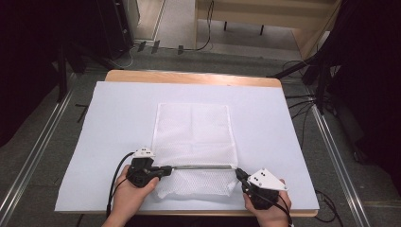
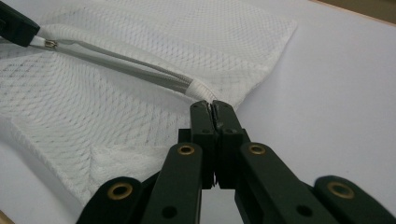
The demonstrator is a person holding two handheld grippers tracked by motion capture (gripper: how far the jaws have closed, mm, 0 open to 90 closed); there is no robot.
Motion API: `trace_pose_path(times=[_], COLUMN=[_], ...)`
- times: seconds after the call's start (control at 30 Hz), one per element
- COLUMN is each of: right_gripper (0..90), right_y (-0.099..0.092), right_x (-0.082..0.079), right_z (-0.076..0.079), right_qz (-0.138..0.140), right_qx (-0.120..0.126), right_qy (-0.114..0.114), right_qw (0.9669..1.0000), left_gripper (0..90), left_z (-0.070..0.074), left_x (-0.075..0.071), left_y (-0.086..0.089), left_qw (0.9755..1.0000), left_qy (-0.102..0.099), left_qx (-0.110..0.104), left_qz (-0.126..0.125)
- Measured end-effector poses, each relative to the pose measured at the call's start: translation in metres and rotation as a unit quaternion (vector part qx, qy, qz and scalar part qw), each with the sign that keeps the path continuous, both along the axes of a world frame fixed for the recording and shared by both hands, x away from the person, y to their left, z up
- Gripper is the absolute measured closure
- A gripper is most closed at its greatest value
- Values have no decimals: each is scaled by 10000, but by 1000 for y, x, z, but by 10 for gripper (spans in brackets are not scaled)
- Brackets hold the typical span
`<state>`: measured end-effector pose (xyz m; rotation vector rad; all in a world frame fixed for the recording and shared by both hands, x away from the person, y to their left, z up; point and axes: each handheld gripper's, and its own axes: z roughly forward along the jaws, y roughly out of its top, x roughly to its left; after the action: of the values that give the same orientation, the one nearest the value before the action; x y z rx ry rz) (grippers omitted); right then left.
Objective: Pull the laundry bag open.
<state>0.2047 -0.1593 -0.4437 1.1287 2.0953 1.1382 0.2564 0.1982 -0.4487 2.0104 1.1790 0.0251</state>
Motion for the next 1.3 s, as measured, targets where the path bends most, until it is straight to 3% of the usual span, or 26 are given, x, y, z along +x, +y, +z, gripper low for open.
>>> trace_pose_path(times=[0.43, 0.5, 0.6, 0.63, 0.67, 0.7, 0.8, 0.9, 0.93, 0.97, 1.0, 1.03, 1.1, 1.2, 1.3], right_gripper=[900, 900, 900, 900, 900, 900, 900, 888, 757, 757, 646, 532, 463, 454, 519], right_y=[-5, -6, -8, -8, -9, -10, -9, -12, -16, -16, -17, -17, -18, -19, -21], right_x=[2, 3, 4, 4, 5, 6, 5, 7, 10, 10, 11, 12, 12, 12, 13], right_z=[0, -1, -1, -1, -1, -1, -2, -4, -8, -8, -10, -12, -13, -12, -15], right_qz=[-43, -49, -117, -117, -126, -96, -94, -74, 5, 5, 43, 88, 117, 70, -31], right_qx=[19, 28, 3, 3, 14, 88, 59, 183, 380, 380, 446, 495, 554, 660, 664], right_qy=[6, 16, 22, 22, 28, 55, 61, 153, 275, 275, 314, 335, 281, 287, 396], right_qw=[10000, 10000, 9999, 9999, 9999, 9999, 9999, 9997, 9989, 9989, 9985, 9982, 9980, 9974, 9970], left_gripper=[882, 882, 883, 882, 882, 882, 882, 874, 772, 700, 700, 624, 597, 580, 598], left_z=[-3, -4, -3, -3, -3, -3, -3, -5, -5, -5, -4, -3, 0, -1, -8], left_x=[-12, -14, -17, -17, -17, -18, -20, -22, -24, -24, -25, -26, -28, -28, -26], left_y=[39, 48, 61, 61, 66, 67, 63, 62, 64, 64, 65, 65, 66, 65, 60], left_qw=[9996, 9993, 9981, 9981, 9981, 9980, 9988, 9994, 9982, 9982, 9968, 9959, 9939, 9935, 9954], left_qy=[-22, 7, -74, -74, 34, 45, -21, -99, -256, -256, -418, -502, -675, -661, -405], left_qx=[53, -38, 75, 75, -138, -197, -23, -72, -204, -204, -251, -298, -443, -466, -327], left_qz=[289, 379, 602, 602, 596, 598, 488, 320, 500, 500, 633, 697, 757, 799, 808])
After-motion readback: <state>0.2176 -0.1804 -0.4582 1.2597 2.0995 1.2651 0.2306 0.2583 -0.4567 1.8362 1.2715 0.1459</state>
